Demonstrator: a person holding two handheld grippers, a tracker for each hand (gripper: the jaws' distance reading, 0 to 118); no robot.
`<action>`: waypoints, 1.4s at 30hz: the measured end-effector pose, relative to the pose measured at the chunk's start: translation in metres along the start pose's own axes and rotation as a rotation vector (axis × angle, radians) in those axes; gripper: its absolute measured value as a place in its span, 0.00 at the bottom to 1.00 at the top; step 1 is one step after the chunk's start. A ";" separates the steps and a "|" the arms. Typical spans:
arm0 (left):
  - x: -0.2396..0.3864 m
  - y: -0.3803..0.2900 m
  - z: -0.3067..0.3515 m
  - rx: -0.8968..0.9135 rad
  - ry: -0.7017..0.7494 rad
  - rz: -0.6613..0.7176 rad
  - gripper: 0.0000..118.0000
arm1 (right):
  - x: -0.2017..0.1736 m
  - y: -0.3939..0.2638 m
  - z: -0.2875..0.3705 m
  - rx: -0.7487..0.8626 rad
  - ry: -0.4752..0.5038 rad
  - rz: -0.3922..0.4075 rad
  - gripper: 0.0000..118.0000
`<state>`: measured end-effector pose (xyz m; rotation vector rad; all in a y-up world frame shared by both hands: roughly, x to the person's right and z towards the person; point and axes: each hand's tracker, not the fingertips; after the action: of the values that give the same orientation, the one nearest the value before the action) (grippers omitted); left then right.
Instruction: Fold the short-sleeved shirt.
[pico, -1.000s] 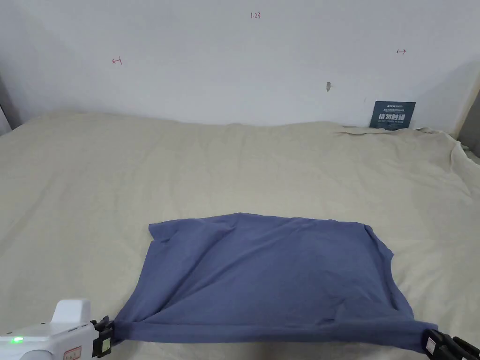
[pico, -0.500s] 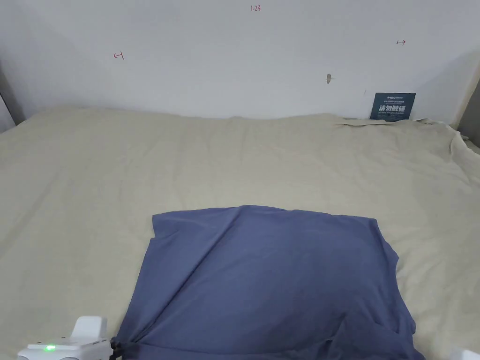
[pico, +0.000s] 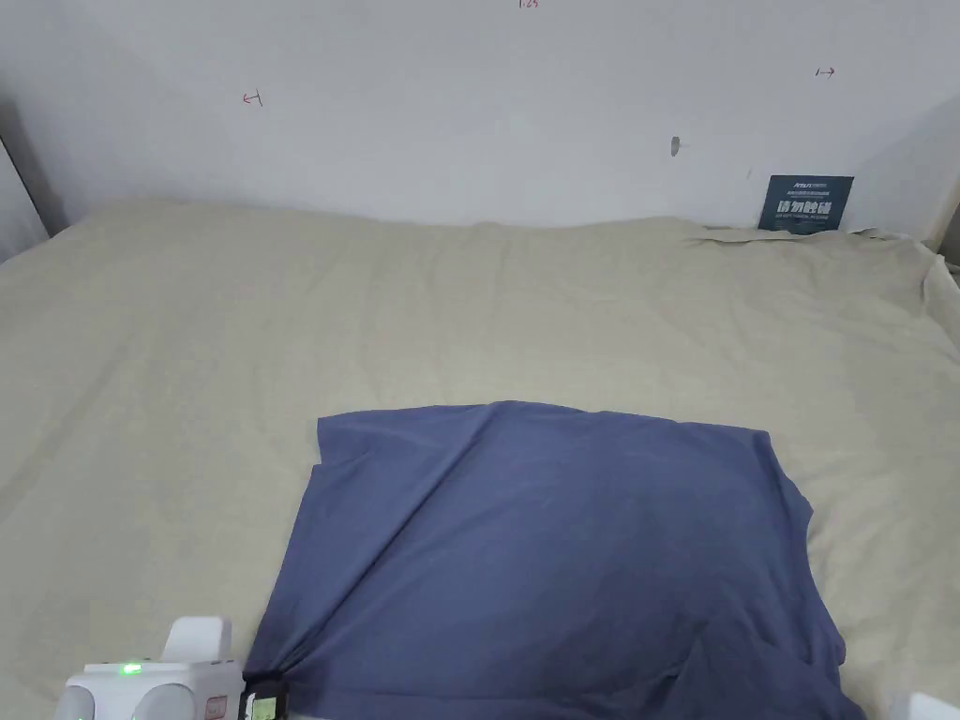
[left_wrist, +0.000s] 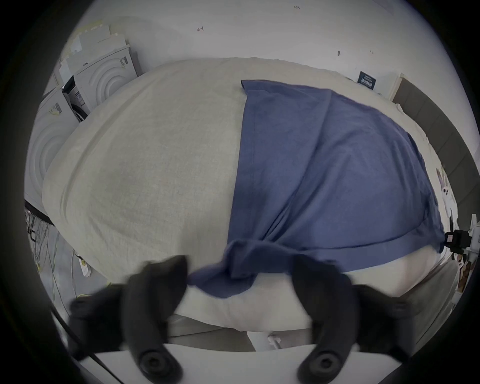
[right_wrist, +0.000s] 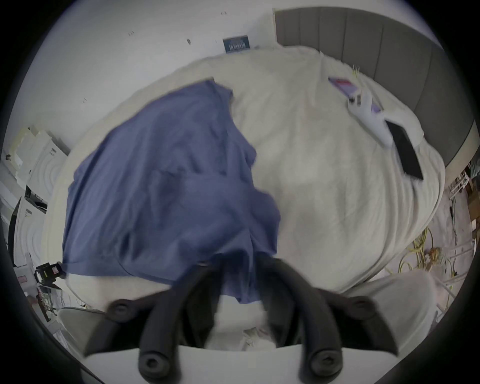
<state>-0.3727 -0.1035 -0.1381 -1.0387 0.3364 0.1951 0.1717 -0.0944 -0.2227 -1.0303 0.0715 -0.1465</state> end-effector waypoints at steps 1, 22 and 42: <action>0.003 0.004 0.012 0.018 -0.004 0.013 0.88 | -0.002 0.005 0.008 0.038 0.008 0.013 0.41; 0.061 0.046 0.121 0.695 0.011 0.028 0.64 | -0.066 0.056 0.116 0.720 0.012 0.234 0.59; 0.038 0.038 0.088 0.386 -0.052 0.030 0.00 | -0.068 0.045 0.121 0.742 0.008 0.246 0.01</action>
<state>-0.3337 -0.0082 -0.1416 -0.6465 0.3273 0.1754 0.1243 0.0413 -0.1994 -0.2751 0.1382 0.0502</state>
